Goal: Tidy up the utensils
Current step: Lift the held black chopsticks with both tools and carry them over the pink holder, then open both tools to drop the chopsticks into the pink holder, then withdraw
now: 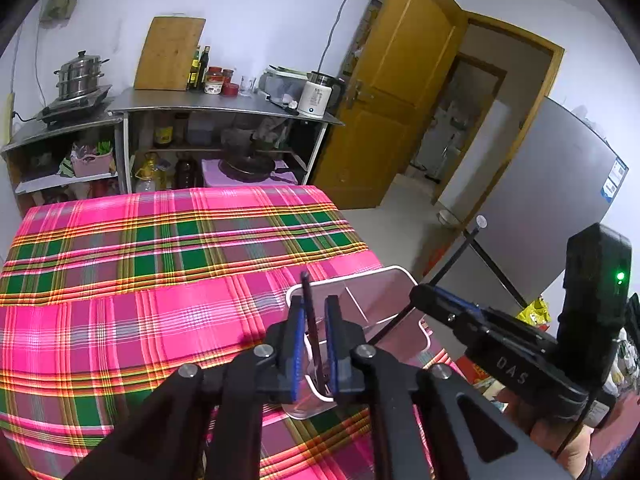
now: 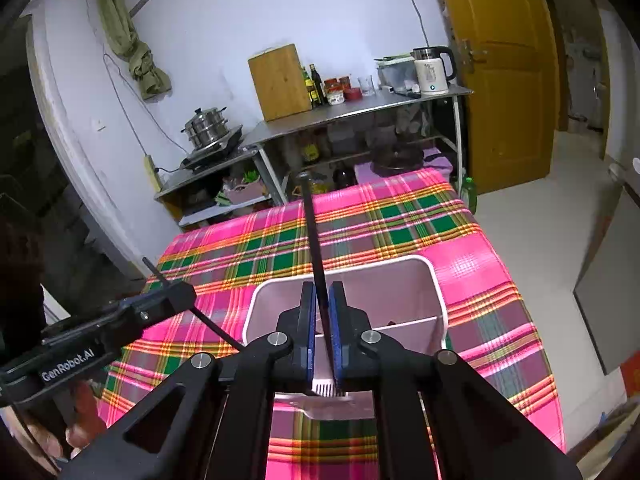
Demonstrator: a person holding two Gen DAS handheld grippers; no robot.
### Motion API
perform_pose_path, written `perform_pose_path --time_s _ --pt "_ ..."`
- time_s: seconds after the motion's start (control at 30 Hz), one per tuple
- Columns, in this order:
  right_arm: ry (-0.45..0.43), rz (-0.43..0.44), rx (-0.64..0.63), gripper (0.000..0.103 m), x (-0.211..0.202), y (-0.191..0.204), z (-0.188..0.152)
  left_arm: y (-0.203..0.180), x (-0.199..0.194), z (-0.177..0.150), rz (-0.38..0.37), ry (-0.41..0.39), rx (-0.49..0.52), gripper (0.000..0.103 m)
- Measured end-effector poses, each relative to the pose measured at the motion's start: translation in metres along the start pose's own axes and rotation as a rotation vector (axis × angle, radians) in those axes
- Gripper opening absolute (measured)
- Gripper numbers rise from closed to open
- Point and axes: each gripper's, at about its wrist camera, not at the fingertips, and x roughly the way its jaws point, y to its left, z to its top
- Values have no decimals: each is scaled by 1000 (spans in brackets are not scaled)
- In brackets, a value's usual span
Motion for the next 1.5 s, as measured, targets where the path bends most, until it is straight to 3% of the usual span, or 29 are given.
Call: perform_pose_path --time_s 0.17,0.23,0.3,0.6,0.93,1.2,1.5 --pt "-32 -3 2 20 -12 -1 -2 -1 -15 0 -2 -29 4 18" --pt "-55 -11 4 36 -22 -1 -2 -2 -25 -1 1 -45 10 19" --pt "-69 -6 5 45 -31 0 -3 -4 -37 -5 5 -65 25 19" --pt "-102 23 -23 45 -68 18 -28 -2 -88 -28 30 -135 36 19" --pt "-115 42 -68 45 -101 47 -89 18 -143 -90 113 -191 20 19" --pt "-99 65 -97 45 -115 67 -139 32 -171 -158 171 -170 5 19" --pt "-14 78 -124 45 -107 86 -186 45 -179 -217 210 -113 -34 19"
